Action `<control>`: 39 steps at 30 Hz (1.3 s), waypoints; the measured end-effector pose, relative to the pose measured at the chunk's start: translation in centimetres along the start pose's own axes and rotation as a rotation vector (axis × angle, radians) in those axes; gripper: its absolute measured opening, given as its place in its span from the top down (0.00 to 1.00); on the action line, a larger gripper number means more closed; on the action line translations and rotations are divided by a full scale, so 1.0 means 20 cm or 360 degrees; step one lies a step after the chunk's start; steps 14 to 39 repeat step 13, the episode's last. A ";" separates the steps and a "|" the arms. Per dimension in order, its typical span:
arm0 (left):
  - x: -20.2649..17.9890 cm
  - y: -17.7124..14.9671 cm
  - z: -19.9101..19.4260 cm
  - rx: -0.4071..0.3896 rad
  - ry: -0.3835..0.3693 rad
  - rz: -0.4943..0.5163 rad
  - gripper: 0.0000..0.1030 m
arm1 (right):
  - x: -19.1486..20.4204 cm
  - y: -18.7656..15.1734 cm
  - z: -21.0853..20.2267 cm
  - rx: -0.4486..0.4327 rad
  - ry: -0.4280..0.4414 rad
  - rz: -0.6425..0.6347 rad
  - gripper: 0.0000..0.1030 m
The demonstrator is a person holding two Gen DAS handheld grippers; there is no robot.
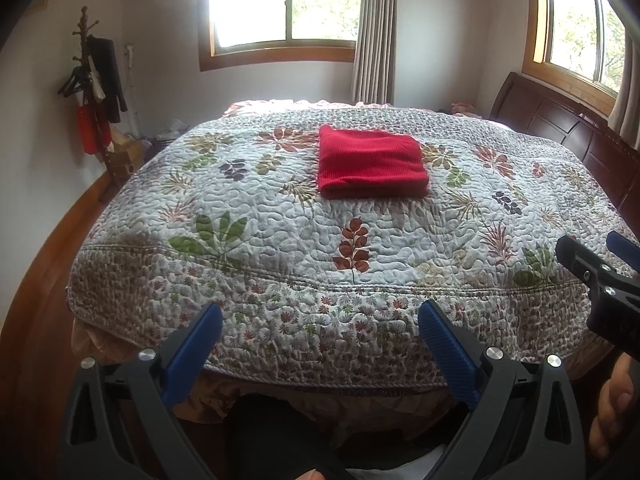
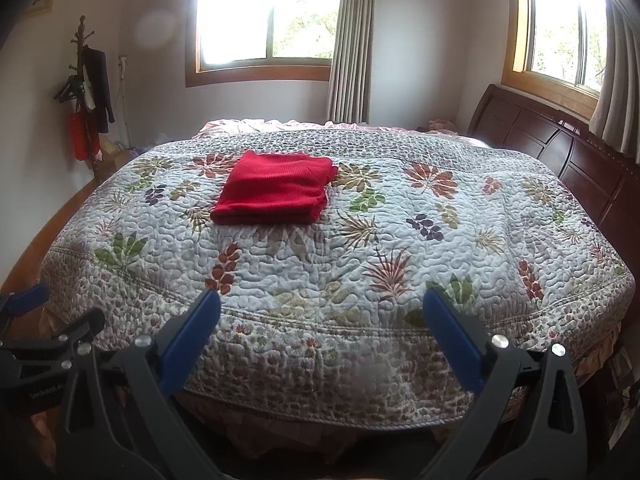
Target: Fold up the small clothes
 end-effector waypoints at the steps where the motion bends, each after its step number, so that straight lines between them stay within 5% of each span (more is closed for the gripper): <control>1: 0.00 0.00 0.00 -0.0002 -0.0001 0.0000 0.04 | 0.00 0.00 0.00 -0.0004 0.0005 0.0002 0.03; 39: 0.00 0.03 0.00 -0.0012 0.0008 -0.0001 0.04 | 0.00 0.01 0.02 0.0011 0.0052 0.0013 0.03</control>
Point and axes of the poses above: each gripper's, at about its wrist camera, not at the fingertips, and z roughly the way its jaws point, x to its left, y to its top, the point moved 7 cm from there along z, roughly the way its jaws point, and after that the axes turned 5 degrees about y, right-handed, at the moved point
